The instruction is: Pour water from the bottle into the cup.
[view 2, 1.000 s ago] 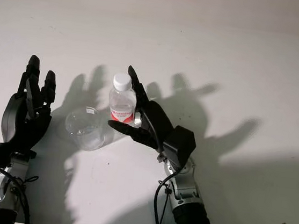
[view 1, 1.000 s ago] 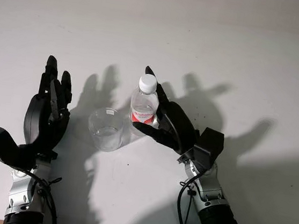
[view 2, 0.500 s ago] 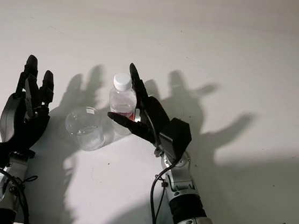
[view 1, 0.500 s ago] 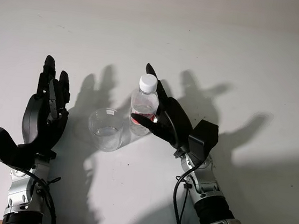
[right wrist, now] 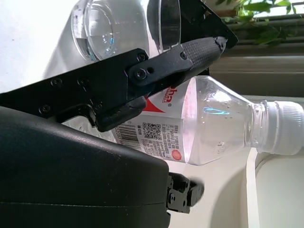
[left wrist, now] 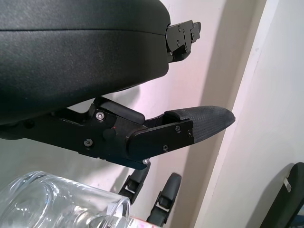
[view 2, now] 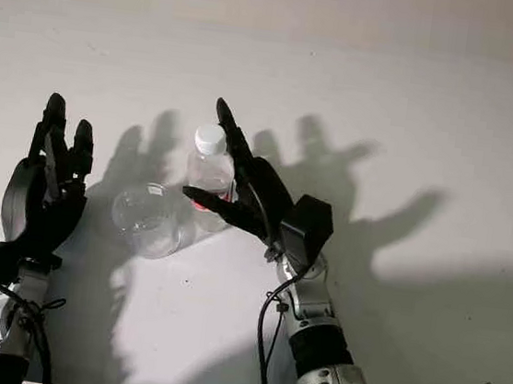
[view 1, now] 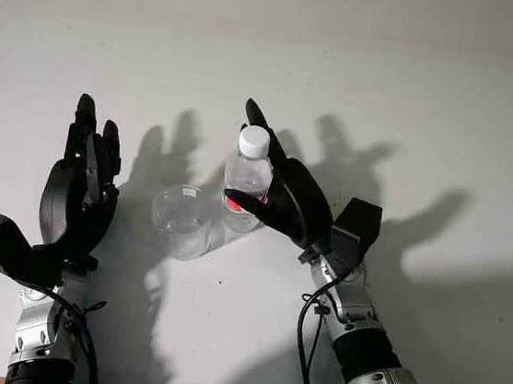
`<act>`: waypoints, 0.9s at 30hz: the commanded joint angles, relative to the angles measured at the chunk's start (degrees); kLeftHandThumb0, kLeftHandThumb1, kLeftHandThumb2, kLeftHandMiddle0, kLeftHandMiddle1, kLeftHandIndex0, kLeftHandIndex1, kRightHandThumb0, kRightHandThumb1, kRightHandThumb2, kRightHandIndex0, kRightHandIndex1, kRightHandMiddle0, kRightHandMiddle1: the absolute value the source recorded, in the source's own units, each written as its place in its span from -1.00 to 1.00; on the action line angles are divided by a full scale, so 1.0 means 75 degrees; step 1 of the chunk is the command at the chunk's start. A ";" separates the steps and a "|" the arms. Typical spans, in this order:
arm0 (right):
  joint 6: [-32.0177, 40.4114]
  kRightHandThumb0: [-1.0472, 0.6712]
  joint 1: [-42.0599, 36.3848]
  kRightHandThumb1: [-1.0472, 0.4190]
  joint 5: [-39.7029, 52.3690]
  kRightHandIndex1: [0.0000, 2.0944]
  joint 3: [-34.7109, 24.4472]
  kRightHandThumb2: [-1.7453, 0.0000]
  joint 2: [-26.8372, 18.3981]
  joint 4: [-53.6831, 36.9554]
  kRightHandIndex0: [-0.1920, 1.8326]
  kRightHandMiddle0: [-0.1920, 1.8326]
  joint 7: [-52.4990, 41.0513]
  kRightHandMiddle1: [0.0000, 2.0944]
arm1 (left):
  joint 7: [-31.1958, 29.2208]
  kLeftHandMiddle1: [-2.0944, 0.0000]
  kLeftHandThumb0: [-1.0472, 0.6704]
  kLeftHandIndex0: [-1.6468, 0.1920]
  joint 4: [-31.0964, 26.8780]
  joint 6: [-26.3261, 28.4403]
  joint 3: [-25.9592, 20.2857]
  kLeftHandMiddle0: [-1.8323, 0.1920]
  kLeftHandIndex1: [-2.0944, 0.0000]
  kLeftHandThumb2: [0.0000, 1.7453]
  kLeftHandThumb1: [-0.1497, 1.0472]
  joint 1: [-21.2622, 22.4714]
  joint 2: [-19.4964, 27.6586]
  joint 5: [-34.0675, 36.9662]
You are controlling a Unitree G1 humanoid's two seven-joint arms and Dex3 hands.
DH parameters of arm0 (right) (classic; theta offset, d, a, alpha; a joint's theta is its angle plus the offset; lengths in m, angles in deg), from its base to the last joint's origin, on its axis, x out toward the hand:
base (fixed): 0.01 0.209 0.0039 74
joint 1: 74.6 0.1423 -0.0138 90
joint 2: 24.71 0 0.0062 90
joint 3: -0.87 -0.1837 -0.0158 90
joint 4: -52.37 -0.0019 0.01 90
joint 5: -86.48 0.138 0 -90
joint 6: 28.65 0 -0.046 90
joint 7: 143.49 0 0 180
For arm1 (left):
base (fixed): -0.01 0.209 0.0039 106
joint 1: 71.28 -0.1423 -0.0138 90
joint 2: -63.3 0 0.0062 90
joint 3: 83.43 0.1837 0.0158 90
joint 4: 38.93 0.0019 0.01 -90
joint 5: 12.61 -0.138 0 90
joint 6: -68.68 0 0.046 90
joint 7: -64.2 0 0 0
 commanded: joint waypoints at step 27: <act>-0.1014 -0.31 -0.0026 -1.00 -0.2223 1.00 0.0101 0.39 -0.0104 0.0230 0.97 0.92 0.3092 1.00 | -0.0100 1.00 -0.60 1.00 0.0110 0.0004 -0.0093 1.00 1.00 -0.30 1.00 -0.0055 0.0024 0.0075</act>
